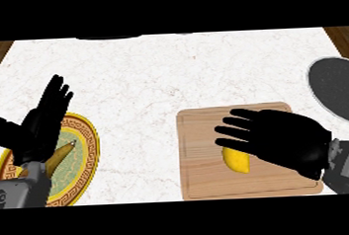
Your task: Pick the lemon from the cutting board and place it in the pan
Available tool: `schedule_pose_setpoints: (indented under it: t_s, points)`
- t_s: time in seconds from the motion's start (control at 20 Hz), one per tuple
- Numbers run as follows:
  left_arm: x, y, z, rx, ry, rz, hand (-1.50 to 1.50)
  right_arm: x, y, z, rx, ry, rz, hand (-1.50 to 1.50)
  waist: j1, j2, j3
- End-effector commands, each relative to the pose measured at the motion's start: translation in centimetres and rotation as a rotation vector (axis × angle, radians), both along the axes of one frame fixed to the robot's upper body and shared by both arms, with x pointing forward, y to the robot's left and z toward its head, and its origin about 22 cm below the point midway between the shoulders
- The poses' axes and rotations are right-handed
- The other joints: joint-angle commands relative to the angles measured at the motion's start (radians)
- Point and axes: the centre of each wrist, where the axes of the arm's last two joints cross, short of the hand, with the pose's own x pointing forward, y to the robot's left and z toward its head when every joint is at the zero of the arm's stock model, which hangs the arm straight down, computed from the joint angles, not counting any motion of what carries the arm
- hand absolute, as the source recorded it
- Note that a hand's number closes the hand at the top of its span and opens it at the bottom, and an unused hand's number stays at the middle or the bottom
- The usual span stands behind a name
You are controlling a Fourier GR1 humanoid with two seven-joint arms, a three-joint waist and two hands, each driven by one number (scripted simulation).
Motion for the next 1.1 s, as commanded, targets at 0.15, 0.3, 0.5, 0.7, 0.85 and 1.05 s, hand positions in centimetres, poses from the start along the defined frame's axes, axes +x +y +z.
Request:
schedule_pose_setpoints:
  t_s: [0.15, 0.3, 0.5, 0.7, 0.85, 1.05]
  points:
    - [0.0, 1.0, 0.5, 0.01, -0.009, 0.008, 0.0, -3.1, 2.7, -1.2, 0.034, -0.001, 0.004, -1.5, 0.001, 0.001, 0.0]
    - [0.7, -0.1, 0.8, 0.006, -0.003, 0.001, 0.0, -2.5, 2.6, -2.7, -0.02, -0.017, -0.023, -1.5, 0.001, 0.002, 0.0]
    - [1.7, 0.4, 0.6, 0.018, 0.003, 0.004, 0.0, -2.5, 3.2, -4.5, -0.045, -0.033, -0.056, -1.5, -0.001, 0.002, 0.0]
    - [-0.5, -0.9, 0.3, -0.008, 0.012, -0.005, 0.0, -1.7, 2.5, -5.2, -0.063, -0.039, -0.062, -1.5, 0.004, 0.001, 0.0]
    - [-0.4, 0.2, -1.7, 0.01, -0.011, 0.011, 0.0, -0.6, 4.0, -4.4, -0.023, -0.012, -0.076, -1.5, 0.003, 0.002, 0.0]
    - [0.0, -0.6, -1.5, 0.004, -0.007, 0.011, 0.0, -0.6, 4.6, -7.6, -0.104, -0.009, -0.063, -1.5, 0.003, 0.002, 0.0]
